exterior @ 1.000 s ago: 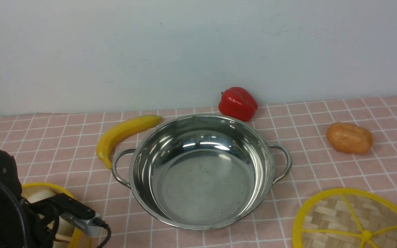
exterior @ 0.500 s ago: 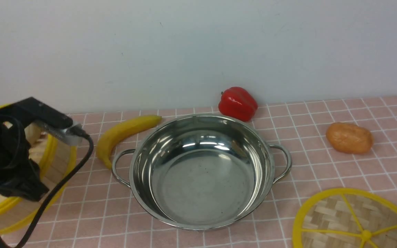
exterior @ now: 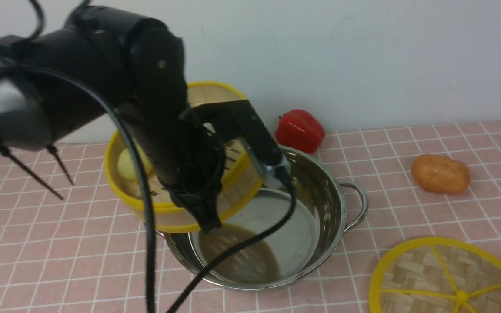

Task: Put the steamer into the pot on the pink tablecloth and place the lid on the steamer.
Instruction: 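Place the bamboo steamer basket with dumplings into the steel pot with the left gripper, then move the gripper down to the bamboo steamer lid and grasp its center knob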

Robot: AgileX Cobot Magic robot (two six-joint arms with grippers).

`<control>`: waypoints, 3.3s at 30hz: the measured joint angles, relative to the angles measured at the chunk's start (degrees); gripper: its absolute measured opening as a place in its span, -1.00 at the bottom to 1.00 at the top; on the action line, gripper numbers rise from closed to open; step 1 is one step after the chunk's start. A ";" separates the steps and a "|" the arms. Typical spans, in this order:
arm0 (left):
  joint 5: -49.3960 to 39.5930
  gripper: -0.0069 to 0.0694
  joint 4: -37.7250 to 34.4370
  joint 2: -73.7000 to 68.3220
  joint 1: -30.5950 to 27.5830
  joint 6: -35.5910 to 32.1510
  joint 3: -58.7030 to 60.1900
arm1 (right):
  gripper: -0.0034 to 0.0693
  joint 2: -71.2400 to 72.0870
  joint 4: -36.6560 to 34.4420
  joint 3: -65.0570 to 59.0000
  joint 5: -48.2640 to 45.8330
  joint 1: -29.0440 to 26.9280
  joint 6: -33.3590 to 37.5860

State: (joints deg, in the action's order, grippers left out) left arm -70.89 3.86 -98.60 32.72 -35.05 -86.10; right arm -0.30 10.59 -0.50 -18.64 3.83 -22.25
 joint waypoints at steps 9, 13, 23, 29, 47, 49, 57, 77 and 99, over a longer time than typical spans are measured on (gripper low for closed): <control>0.13 -0.71 0.88 -10.01 7.57 -0.49 -6.16 | -0.24 0.00 0.00 0.00 0.00 0.00 0.00; -0.04 -0.71 0.83 -13.16 8.33 -0.49 -6.16 | -0.24 0.00 0.00 0.00 0.00 0.00 0.00; -0.18 -0.71 0.72 -15.36 8.46 1.68 -6.16 | -0.24 0.00 0.00 0.00 0.00 0.00 -1.09; -0.18 -0.71 0.60 -16.13 8.46 3.96 -6.16 | -0.24 0.00 0.00 0.00 0.00 0.00 -1.29; 0.30 -0.46 -1.33 -17.85 8.52 7.61 -6.16 | -0.24 0.00 0.00 0.00 0.00 0.00 -1.29; 0.36 -0.29 -1.36 -18.34 8.51 7.81 -6.26 | -0.24 0.00 0.00 0.00 0.00 0.00 -1.29; 0.68 0.44 1.91 -18.66 8.51 11.81 -6.85 | -0.24 0.00 0.00 0.00 0.00 0.00 -1.29; 0.55 -0.88 11.64 11.06 5.94 23.15 -11.34 | -0.24 0.00 0.00 0.00 0.00 0.00 -1.29; 17.46 -0.79 -2.11 33.58 -12.96 23.03 10.02 | -0.24 0.00 0.00 0.00 0.05 0.00 -1.33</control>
State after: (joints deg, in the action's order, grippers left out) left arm -53.43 1.76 -65.02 19.77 -12.02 -76.08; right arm -0.30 10.59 -0.50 -18.58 3.83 -23.59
